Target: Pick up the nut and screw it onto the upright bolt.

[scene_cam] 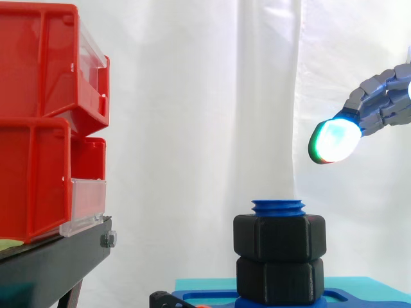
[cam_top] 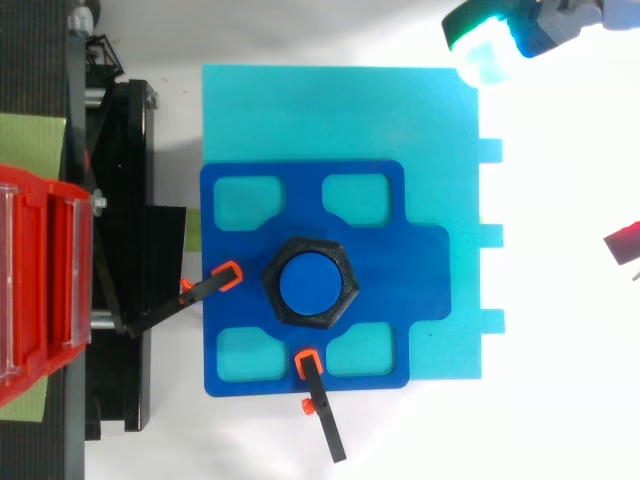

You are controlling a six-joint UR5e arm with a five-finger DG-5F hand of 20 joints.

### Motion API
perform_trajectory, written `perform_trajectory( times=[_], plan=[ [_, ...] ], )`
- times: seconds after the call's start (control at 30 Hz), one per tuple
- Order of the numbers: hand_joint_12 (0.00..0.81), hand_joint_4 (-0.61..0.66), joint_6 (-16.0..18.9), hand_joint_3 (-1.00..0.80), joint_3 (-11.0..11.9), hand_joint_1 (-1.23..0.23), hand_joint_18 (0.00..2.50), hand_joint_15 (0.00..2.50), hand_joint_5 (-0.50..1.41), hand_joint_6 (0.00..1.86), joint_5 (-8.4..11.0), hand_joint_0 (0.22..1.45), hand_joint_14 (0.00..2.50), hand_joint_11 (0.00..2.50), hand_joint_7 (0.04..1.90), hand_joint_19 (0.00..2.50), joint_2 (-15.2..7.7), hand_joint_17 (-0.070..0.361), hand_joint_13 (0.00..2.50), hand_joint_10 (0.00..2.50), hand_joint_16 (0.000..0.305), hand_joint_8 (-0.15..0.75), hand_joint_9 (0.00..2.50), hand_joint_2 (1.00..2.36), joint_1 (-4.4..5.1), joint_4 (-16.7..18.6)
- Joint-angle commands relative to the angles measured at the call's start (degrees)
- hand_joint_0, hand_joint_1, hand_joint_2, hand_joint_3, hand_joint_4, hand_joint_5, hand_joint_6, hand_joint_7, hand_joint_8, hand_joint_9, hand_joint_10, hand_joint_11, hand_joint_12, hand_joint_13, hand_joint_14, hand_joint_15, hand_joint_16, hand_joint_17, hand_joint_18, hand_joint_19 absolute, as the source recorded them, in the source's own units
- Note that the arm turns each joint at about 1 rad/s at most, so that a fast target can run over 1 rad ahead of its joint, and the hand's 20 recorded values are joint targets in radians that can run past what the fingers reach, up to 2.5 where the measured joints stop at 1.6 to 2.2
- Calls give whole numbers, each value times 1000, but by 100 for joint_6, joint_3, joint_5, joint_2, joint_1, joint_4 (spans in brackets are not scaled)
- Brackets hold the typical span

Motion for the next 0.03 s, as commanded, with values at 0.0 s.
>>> perform_trajectory(
  times=[0.0],
  plan=[
    [376, 202, 0, -500, 0, -436, 0, 0, -209, 501, 0, 501, 0, 0, 569, 0, -2, 110, 129, 0, 49, 246, 273, 1000, -1, 0]
  ],
)
